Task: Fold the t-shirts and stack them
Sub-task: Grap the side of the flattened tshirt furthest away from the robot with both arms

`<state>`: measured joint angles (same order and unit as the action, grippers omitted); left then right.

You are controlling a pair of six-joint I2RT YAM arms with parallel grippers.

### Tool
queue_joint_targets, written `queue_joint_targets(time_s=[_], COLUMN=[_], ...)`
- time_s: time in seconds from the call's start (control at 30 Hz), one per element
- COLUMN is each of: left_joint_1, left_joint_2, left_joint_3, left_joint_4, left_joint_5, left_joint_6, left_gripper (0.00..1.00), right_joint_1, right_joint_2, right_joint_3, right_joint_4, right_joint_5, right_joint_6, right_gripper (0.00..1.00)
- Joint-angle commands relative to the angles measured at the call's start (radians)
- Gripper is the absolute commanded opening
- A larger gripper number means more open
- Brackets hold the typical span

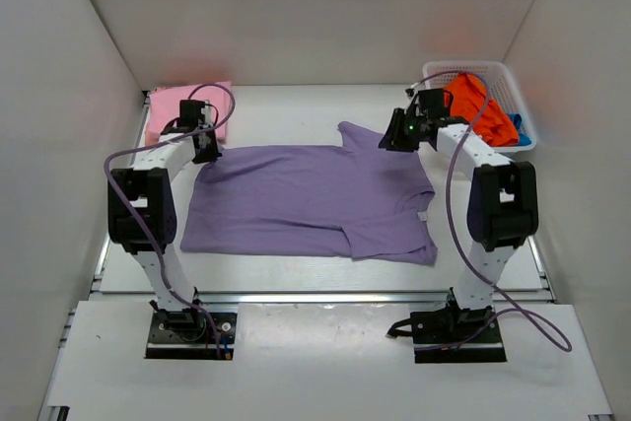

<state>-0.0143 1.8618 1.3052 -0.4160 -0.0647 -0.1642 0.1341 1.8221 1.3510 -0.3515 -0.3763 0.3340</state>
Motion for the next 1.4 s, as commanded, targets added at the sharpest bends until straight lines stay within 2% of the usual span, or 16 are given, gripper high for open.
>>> queue_joint_targets(time_s=[0.0, 0.17, 0.3, 0.47, 0.57, 0.73, 0.93, 1.17, 1.37], left_joint_1=[0.014, 0.001, 0.0, -0.004, 0.002, -0.007, -0.009, -0.006, -0.004], left_joint_2=[-0.072, -0.136, -0.162, -0.168, -0.162, -0.161, -0.165, -0.168, -0.167], left_joint_3=[-0.018, -0.076, -0.104, -0.118, -0.123, -0.124, -0.129, -0.145, -0.159], left_joint_4=[-0.056, -0.05, -0.023, -0.01, -0.012, -0.01, -0.006, 0.009, 0.016], left_joint_5=[0.003, 0.017, 0.038, 0.042, 0.046, 0.04, 0.049, 0.046, 0.049], left_joint_6=[-0.032, -0.014, -0.021, -0.021, -0.023, -0.02, -0.029, -0.038, -0.043], left_gripper=[0.0, 0.0, 0.0, 0.0, 0.0, 0.0, 0.01, 0.02, 0.04], right_joint_1=[-0.028, -0.025, -0.019, -0.007, -0.011, -0.016, -0.034, -0.131, -0.133], right_joint_2=[0.081, 0.277, 0.423, 0.571, 0.627, 0.645, 0.6, 0.554, 0.551], right_joint_3=[0.138, 0.364, 0.541, 0.755, 0.822, 0.824, 0.775, 0.656, 0.654], right_joint_4=[0.028, -0.059, -0.148, -0.269, -0.334, -0.369, -0.362, -0.219, -0.228], right_joint_5=[0.079, 0.177, 0.241, 0.269, 0.248, 0.212, 0.14, -0.174, -0.223], right_joint_6=[-0.041, -0.121, -0.202, -0.279, -0.291, -0.291, -0.286, -0.179, -0.19], right_gripper=[0.28, 0.43, 0.51, 0.52, 0.5, 0.42, 0.44, 0.46, 0.47])
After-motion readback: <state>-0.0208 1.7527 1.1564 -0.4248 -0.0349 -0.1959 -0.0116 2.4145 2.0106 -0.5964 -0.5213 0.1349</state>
